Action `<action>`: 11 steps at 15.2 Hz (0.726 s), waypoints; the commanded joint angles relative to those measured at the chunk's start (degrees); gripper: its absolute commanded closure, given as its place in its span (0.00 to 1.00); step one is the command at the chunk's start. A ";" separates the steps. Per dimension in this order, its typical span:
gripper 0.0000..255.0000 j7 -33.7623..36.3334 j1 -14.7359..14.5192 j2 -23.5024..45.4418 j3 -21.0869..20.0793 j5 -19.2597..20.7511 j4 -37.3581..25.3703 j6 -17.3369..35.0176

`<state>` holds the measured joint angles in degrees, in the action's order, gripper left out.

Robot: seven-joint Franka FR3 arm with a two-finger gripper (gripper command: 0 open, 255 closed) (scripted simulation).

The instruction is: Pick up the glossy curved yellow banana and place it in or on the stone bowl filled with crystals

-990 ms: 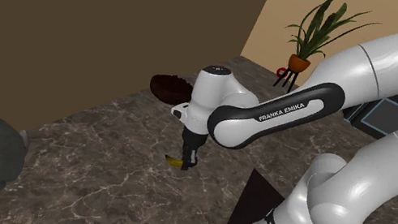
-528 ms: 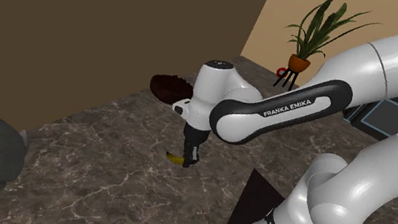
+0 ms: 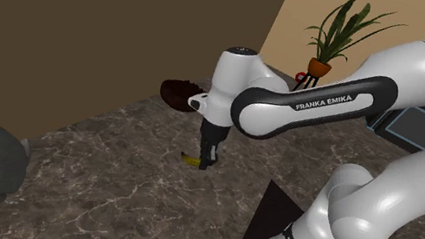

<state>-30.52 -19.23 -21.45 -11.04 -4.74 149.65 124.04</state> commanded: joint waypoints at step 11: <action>1.00 -0.39 -0.03 -4.92 0.89 0.04 -5.81 -10.76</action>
<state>-30.88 -19.27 -25.96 -10.24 -4.72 144.55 114.43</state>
